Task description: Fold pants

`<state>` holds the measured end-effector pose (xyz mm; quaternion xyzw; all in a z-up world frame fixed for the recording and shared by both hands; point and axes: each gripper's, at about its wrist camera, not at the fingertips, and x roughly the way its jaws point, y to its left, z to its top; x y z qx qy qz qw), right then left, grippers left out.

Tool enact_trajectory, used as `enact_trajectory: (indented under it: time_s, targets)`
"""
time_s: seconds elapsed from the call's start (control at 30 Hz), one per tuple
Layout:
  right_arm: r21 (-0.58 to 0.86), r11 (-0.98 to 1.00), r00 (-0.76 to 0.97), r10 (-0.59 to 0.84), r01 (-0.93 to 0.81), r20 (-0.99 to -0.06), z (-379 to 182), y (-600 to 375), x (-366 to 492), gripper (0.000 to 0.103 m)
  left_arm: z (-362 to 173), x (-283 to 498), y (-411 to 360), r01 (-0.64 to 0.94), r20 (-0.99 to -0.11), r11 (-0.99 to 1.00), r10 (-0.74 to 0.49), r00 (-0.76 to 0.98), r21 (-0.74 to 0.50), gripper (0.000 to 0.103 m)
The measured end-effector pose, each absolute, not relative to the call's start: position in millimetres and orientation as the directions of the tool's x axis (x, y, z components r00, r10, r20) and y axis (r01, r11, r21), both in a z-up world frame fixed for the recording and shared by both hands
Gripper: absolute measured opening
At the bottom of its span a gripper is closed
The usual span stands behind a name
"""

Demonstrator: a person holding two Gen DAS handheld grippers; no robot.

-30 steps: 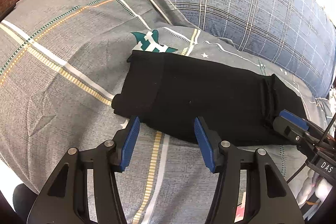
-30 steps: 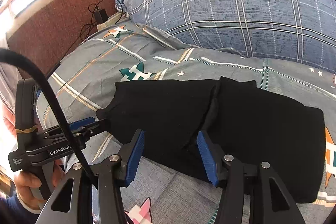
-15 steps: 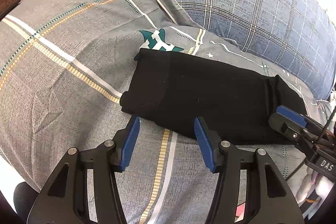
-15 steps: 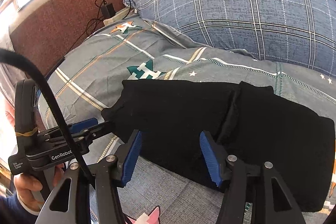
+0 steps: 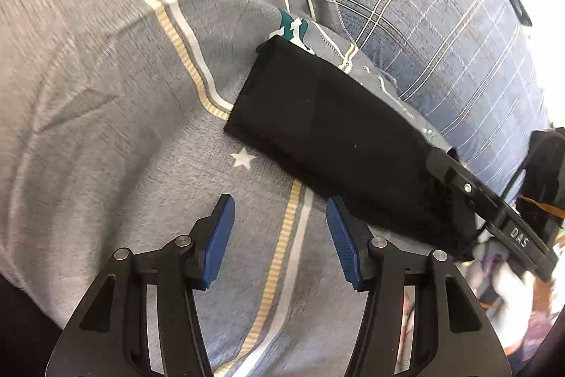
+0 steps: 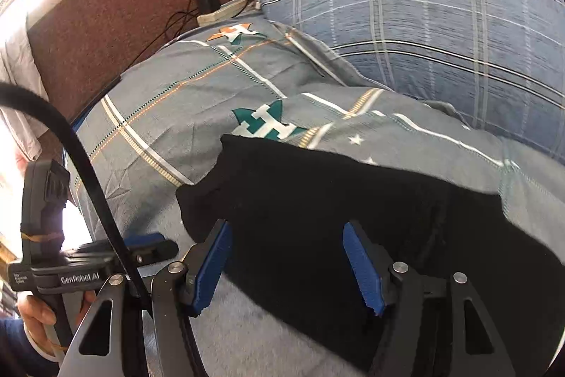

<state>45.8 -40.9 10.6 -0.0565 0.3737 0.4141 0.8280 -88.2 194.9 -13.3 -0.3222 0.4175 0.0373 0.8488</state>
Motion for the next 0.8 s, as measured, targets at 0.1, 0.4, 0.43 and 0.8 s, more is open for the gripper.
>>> enact_trajectory:
  time_s: [0.1, 0.4, 0.43, 0.8]
  targets:
    - [0.24, 0.601, 0.33, 0.68, -0.762, -0.655, 13.8, -30.0, 63.4, 0.063, -14.4, -81.2, 198.5, -0.326, -0.701, 0.755, -0.238, 0.672, -0.569, 0.064]
    - [0.194, 0.431, 0.174, 0.677, -0.881, -0.715, 14.9, 32.3, 109.6, 0.064, -19.3, -62.0, 202.4, -0.3, -0.642, 0.715, -0.265, 0.72, -0.631, 0.065]
    - [0.188, 0.414, 0.158, 0.67, -0.891, -0.725, 12.5, 41.7, 112.9, 0.064, -20.4, -61.3, 203.9, -0.293, -0.635, 0.715, -0.266, 0.725, -0.635, 0.065]
    - [0.082, 0.308, 0.098, 0.525, -0.948, -0.845, -23.9, 120.0, 123.9, 0.056, -29.8, -50.7, 218.2, -0.228, -0.529, 0.655, -0.306, 0.792, -0.72, 0.065]
